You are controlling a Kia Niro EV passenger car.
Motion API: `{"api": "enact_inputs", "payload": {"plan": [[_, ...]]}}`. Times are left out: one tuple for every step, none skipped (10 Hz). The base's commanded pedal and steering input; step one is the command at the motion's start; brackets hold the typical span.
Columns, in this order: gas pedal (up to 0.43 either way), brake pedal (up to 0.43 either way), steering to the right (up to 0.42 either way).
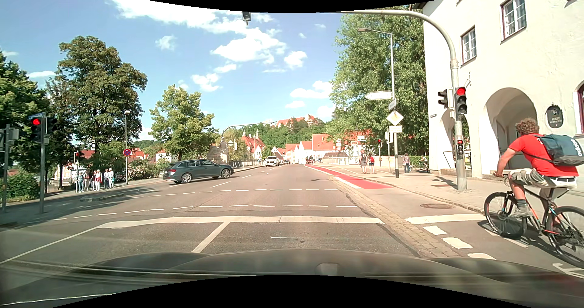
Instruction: Follow the waypoints while adhering to traffic rules and regulations
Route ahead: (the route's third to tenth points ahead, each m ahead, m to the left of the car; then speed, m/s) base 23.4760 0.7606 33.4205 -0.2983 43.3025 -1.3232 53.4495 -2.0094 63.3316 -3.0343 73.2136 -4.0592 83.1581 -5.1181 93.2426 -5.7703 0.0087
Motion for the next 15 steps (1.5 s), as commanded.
{"api": "enact_inputs", "payload": {"plan": [[0.000, 0.598, -0.013], [0.000, 0.598, -0.014], [0.000, 0.598, -0.013], [0.000, 0.598, -0.013], [0.000, 0.591, -0.013], [0.000, 0.591, -0.013], [0.000, 0.591, -0.013], [0.000, 0.591, -0.013], [0.000, 0.591, -0.014], [0.000, 0.591, -0.013], [0.000, 0.585, -0.013], [0.000, 0.591, -0.013], [0.000, 0.591, -0.014], [0.000, 0.585, -0.014], [0.000, 0.585, -0.014]]}}
